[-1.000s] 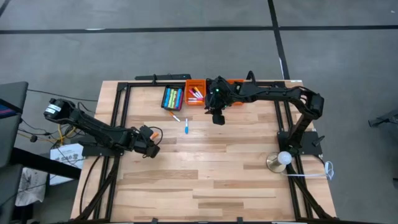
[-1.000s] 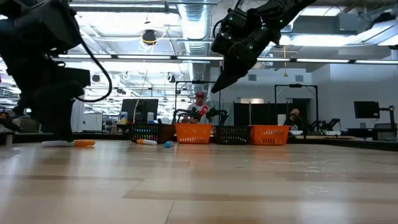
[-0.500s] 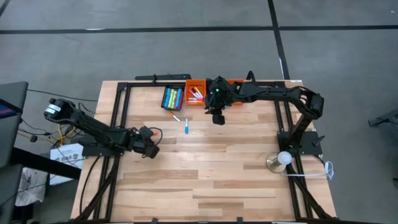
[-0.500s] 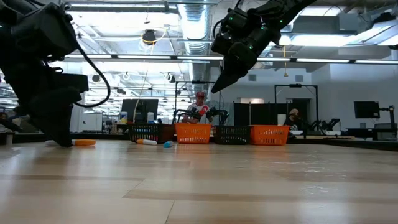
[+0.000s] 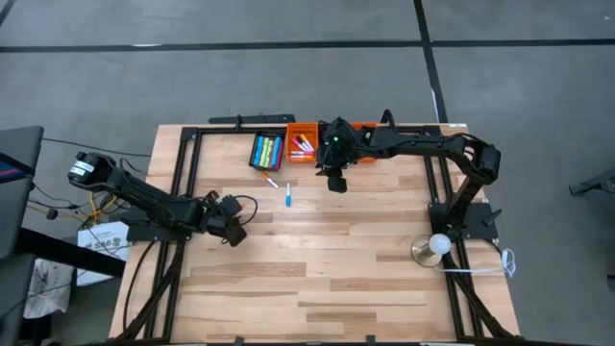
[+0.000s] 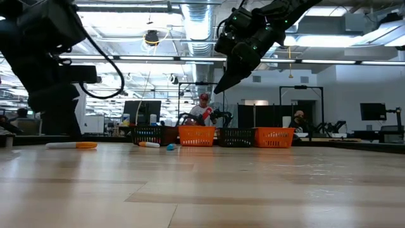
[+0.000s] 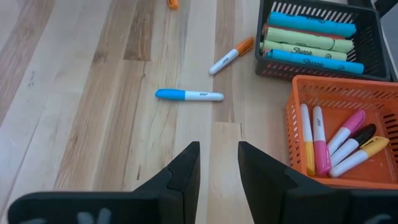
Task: Pick & Place Markers
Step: Put the small orange highlighter pen into the left orange basket
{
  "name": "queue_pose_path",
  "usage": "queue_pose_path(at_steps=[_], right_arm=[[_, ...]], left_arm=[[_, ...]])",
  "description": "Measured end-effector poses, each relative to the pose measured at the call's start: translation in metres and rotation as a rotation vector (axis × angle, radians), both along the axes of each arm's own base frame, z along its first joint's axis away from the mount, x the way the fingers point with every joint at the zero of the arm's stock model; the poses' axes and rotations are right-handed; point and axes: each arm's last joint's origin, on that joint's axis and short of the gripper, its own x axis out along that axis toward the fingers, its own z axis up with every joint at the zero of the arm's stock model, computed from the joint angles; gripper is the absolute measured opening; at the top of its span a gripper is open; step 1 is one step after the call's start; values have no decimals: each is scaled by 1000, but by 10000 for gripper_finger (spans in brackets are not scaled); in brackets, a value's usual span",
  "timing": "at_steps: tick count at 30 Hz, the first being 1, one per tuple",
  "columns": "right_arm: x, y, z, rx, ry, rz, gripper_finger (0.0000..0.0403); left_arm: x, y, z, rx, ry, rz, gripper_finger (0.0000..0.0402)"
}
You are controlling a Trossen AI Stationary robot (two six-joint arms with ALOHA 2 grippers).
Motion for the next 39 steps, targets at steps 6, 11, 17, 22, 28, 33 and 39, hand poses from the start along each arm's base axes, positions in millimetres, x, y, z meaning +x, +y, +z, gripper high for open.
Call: queue_pose_path(at_steps=[6,11,17,22,28,33,39], right_arm=[[0,0,0,0,0,0,98],[0,0,0,0,0,0,98],[0,0,0,10,-3,8,98],[0,2,0,51,-22,55,98],[1,3,1,56,-25,62,98],[0,2,0,57,-24,61,98],[0,2,0,57,-24,61,98]], left_arm=[[-3,2,-1,20,22,25,114],[-6,4,-1,68,31,46,114],[-8,5,-2,85,37,75,114],[-8,5,-2,77,29,95,114],[-8,7,-2,75,28,112,114],[-7,14,-2,72,36,153,114],[-5,24,-3,-19,70,204,114]])
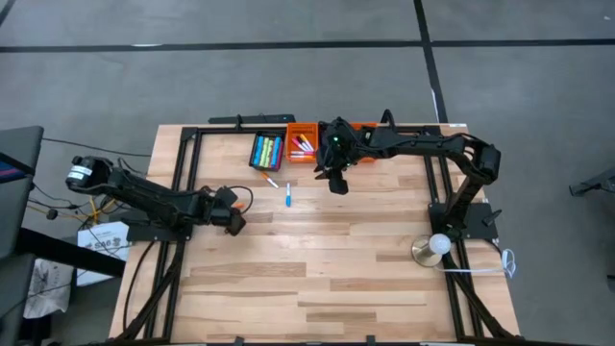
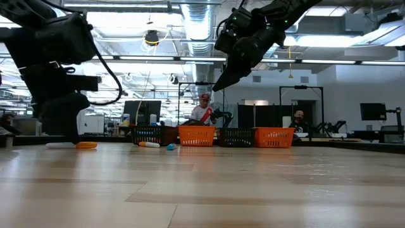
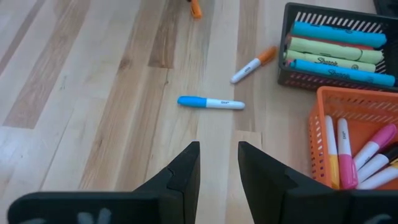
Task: Pick & Place Markers
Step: Put the small orange highlighter pen into the left orange basket
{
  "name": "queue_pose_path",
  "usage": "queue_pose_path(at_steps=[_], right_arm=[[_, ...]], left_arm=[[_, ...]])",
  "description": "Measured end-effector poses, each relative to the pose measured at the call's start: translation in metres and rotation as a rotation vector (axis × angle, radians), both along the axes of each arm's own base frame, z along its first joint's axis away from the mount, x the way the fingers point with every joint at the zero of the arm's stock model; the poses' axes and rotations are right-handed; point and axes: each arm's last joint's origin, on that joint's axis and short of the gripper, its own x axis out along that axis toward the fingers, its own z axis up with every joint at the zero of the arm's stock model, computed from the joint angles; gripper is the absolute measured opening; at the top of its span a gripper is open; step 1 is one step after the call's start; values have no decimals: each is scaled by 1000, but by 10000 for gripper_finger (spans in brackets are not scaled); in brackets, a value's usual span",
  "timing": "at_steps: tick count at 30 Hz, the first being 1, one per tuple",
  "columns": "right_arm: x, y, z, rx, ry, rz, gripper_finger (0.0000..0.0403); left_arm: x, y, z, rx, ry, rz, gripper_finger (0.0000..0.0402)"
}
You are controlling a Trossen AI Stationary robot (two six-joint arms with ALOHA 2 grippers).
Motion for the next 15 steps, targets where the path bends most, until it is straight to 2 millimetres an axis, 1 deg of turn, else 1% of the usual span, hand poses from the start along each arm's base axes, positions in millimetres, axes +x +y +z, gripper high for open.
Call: queue_pose_path(at_steps=[7,9,13,15], right_arm=[[0,0,0,0,0,0,98],[0,0,0,0,0,0,98],[0,0,0,0,0,0,98],[0,0,0,-1,0,0,98]], left_arm=[[3,-1,-1,-60,-12,-24,113],[3,-2,-6,-107,-15,-32,112],[-1,-1,-20,-113,-27,12,105],[-2,-1,-22,-109,-55,42,101]])
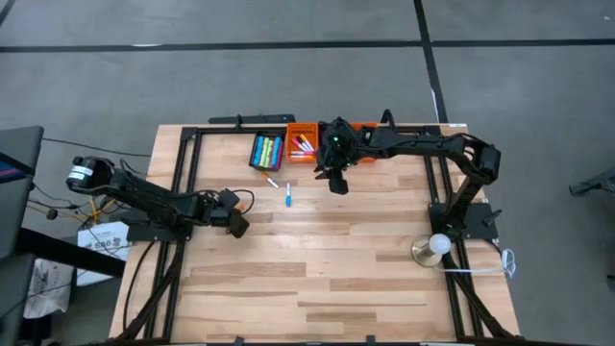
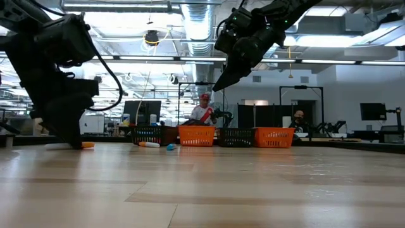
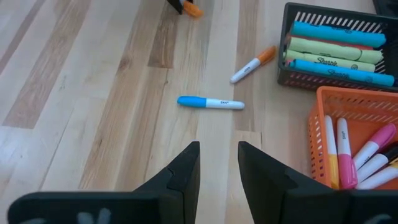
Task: Pick & Place Markers
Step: Put the small orange highlighter pen into the left orange basket
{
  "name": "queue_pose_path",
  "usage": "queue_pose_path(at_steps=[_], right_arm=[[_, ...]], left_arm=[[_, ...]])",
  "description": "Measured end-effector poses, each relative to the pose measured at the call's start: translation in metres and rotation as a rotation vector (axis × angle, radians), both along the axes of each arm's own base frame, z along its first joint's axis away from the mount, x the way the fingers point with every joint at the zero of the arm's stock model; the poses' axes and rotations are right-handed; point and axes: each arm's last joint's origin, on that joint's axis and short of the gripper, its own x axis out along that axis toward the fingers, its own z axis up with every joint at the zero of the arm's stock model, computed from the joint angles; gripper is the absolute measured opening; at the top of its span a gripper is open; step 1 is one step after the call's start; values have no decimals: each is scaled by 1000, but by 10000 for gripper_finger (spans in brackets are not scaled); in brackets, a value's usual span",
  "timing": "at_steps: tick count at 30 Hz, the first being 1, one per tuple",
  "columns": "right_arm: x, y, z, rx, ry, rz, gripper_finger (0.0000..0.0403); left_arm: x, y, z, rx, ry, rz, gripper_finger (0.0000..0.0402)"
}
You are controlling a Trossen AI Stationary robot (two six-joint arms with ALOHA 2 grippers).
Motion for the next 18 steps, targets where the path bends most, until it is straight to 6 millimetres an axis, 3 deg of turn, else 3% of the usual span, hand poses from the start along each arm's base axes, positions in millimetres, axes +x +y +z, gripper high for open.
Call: queue_pose_path(at_steps=[6,12,18], right_arm=[[0,0,0,16,-3,3,98],[2,2,-2,25,2,7,98],[16,7,-35,48,80,41,98]], left_arm=[[2,-3,2,24,-81,-34,83],[5,-4,3,10,-113,-39,39],[8,-5,4,-1,-145,-56,39]])
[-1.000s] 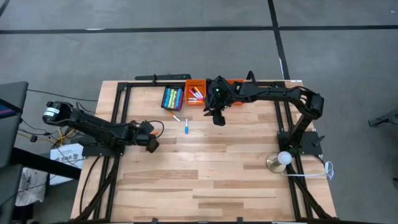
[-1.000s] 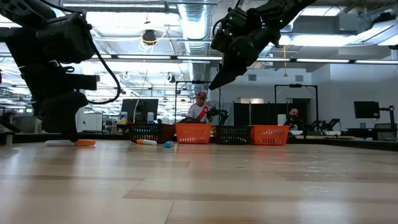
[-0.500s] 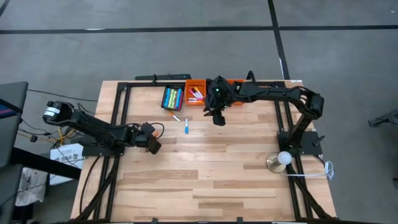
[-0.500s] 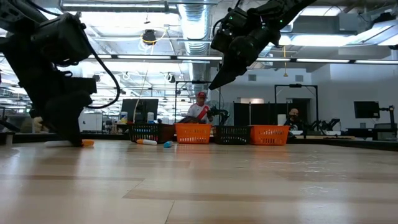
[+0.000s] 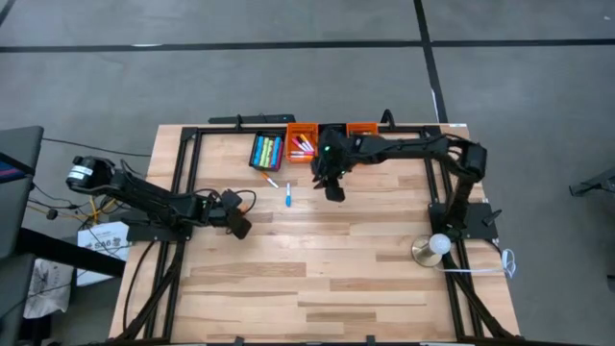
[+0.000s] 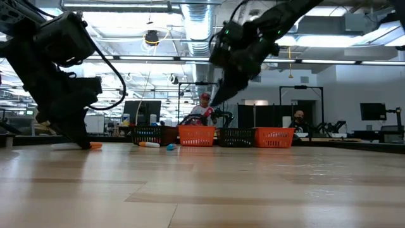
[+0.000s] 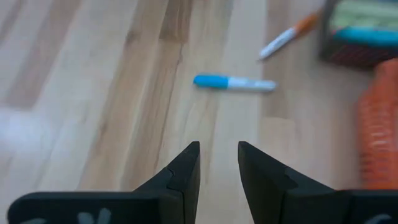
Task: Pick & Place Markers
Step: Put the small orange highlighter pen into the left orange basket
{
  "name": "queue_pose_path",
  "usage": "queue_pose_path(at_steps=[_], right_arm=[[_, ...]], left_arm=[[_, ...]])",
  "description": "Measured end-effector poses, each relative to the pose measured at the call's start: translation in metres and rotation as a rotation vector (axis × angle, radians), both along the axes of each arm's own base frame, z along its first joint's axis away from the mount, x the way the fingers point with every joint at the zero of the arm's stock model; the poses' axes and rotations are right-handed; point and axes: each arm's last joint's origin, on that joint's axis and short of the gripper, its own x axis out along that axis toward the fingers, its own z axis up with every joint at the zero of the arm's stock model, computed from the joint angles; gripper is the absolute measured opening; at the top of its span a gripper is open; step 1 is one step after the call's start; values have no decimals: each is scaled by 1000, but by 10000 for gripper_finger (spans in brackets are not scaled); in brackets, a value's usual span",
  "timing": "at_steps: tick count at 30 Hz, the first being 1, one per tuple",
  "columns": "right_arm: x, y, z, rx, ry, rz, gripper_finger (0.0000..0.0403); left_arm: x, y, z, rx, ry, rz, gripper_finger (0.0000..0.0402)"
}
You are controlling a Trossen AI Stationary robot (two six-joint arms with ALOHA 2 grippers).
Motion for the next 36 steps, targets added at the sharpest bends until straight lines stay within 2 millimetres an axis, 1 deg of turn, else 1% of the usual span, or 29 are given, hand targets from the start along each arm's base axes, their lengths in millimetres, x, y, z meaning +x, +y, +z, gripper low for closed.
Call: queue_pose_path(at_steps=[4,5,7,10,13,18,21,23,26,31,33,36], right_arm=[[17,4,-33,-7,19,38,96],[22,4,-38,-15,-2,42,95],[29,6,-46,-25,-36,47,93],[35,7,-48,-25,-82,47,89],[35,12,-41,33,-121,123,86],[29,25,-23,330,-253,407,87],[27,32,-16,422,-322,540,84],[27,37,-12,450,-348,587,80],[29,46,-11,461,-354,620,73],[34,64,-7,453,-389,682,63],[31,68,4,462,-410,706,60],[19,71,32,447,-441,721,50]], left_arm=[[7,-3,2,-18,-58,-67,49],[10,-4,4,-32,-83,-96,49],[14,-5,7,-27,-124,-146,43],[20,-8,12,2,-185,-202,39],[25,-12,18,37,-248,-261,40],[36,-19,34,140,-408,-376,43],[41,-24,47,221,-521,-432,41],[44,-28,55,260,-603,-466,43],[46,-34,65,305,-688,-510,46],[46,-36,70,337,-733,-532,44],[46,-36,70,340,-731,-527,45],[46,-36,70,343,-732,-521,48]])
